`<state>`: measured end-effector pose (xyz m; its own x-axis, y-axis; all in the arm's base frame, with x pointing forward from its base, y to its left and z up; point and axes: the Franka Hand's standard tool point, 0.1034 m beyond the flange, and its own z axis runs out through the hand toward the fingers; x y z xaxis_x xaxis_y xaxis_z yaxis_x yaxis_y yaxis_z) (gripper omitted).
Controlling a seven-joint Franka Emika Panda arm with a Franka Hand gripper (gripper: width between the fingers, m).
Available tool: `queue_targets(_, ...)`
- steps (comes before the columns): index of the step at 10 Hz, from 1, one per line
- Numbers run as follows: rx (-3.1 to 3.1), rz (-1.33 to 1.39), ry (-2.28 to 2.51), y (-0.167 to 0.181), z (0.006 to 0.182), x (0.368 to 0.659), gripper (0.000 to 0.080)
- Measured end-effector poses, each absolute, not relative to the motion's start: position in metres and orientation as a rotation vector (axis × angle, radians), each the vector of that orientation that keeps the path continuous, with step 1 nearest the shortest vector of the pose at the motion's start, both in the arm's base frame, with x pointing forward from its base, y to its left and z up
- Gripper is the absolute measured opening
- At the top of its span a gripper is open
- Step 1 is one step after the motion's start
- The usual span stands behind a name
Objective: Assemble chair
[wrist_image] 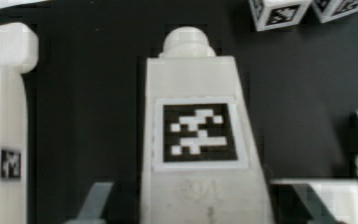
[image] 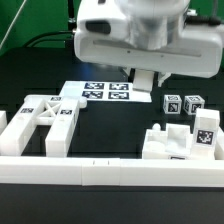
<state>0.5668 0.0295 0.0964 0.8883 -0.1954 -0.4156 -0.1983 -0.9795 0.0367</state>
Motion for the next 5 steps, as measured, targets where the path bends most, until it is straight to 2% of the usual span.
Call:
queue_targets(4,-3.102,0.218,0.311,0.036,0.097,0.575,0.0287)
queue_targets(5,-3.099,0.142,0.312,0.036,0.106,0.578,0.0287)
